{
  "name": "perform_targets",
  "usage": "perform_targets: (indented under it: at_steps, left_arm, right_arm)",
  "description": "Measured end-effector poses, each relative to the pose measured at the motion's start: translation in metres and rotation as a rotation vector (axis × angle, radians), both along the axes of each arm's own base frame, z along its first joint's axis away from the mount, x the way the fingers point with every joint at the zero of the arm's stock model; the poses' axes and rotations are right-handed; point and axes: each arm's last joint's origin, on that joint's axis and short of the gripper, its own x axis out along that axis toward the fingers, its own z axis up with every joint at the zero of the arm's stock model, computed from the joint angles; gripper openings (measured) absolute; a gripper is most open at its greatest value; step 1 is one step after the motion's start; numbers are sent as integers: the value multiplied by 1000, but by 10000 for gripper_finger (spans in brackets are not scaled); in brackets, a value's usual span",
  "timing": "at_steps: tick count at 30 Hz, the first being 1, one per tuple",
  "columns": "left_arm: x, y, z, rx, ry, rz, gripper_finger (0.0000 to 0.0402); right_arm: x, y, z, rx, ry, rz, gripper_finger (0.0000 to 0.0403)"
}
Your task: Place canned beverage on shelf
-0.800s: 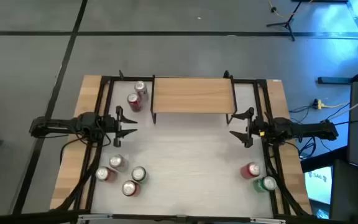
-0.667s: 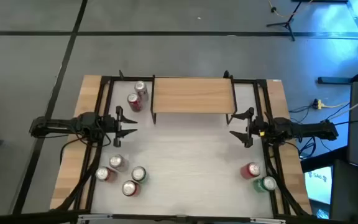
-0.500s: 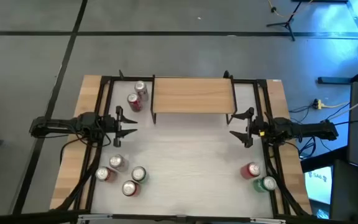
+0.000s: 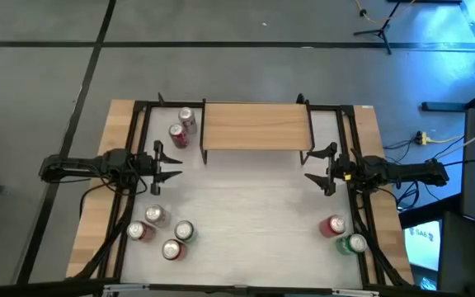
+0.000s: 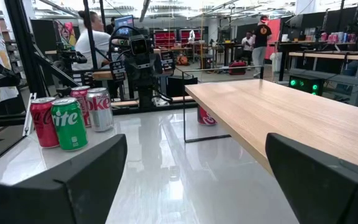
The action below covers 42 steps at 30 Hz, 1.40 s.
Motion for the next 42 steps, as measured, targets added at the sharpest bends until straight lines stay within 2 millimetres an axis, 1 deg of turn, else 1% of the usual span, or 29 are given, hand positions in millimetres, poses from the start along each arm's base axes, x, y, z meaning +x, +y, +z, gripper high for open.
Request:
perform_targets:
  at_steps: [18,23,42]
  left_arm:
    - [0,0,0,6,0,0,143]
    - [0,0,2,-44,-20,-1,143]
    - [0,0,3,-49,-32,-2,143]
  right_arm:
    - [0,0,0,0,0,0,381]
    - [0,0,0,0,-1,0,381]
    - [0,0,0,0,-2,0,381]
